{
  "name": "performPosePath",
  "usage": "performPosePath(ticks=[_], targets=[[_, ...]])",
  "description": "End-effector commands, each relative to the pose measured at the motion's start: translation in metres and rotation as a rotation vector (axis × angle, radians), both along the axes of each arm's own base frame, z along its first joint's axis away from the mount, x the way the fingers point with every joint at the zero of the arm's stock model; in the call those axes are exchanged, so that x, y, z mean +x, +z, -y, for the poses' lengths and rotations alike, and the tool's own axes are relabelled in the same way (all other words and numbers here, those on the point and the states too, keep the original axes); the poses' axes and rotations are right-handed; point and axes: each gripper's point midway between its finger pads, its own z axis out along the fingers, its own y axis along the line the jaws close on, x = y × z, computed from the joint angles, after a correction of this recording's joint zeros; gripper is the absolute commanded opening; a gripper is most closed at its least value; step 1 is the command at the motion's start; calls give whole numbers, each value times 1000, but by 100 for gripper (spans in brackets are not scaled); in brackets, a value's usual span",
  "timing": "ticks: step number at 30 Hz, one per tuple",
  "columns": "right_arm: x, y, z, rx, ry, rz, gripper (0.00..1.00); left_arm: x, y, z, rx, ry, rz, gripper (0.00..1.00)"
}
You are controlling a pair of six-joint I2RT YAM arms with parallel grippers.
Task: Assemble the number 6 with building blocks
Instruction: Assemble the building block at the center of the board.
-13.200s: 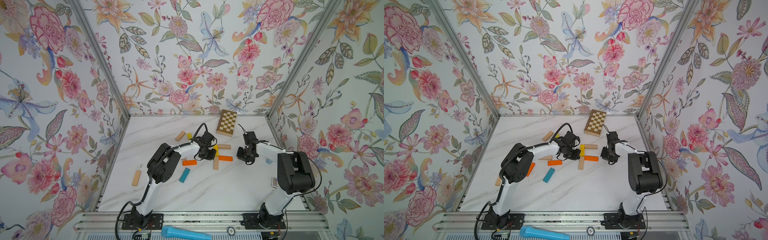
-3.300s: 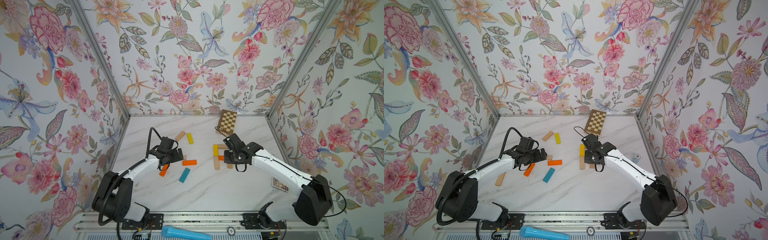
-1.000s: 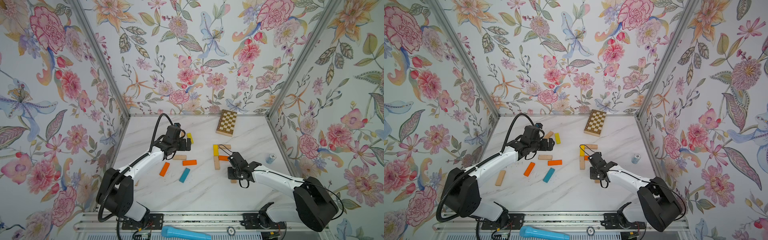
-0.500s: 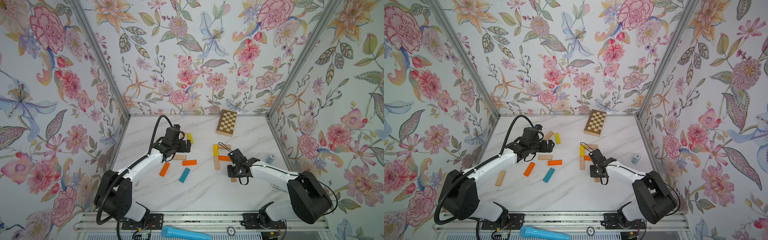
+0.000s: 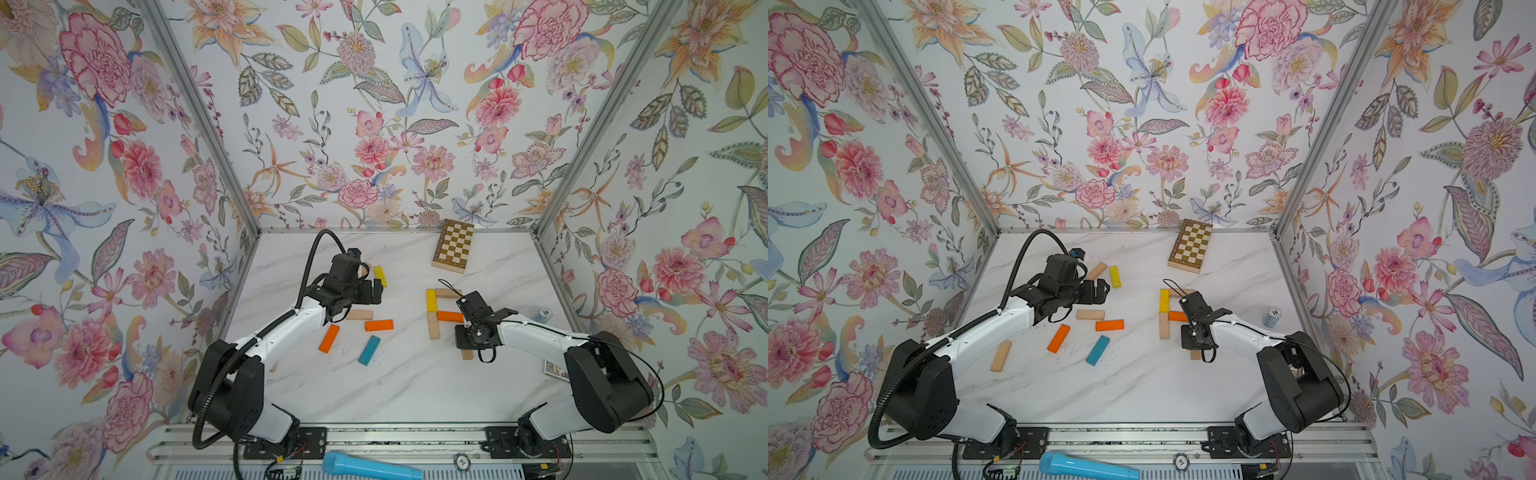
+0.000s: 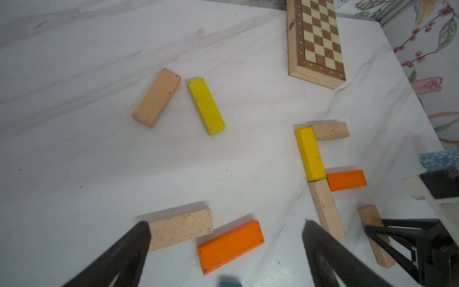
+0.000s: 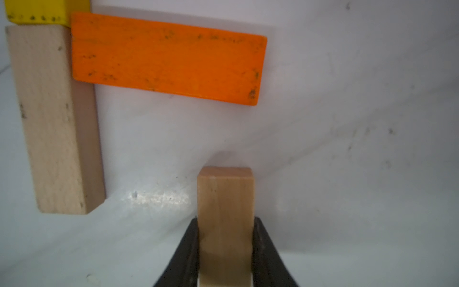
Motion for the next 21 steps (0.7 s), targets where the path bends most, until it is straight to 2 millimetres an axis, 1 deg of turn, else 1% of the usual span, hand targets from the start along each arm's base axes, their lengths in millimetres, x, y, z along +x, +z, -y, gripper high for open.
performPosePath(ticks=[1, 21], targets=[[2, -2, 0, -1, 12, -26, 30, 0, -1, -1, -6, -8, 2, 99], [11, -5, 1, -9, 14, -47, 31, 2, -4, 1, -14, -13, -11, 99]])
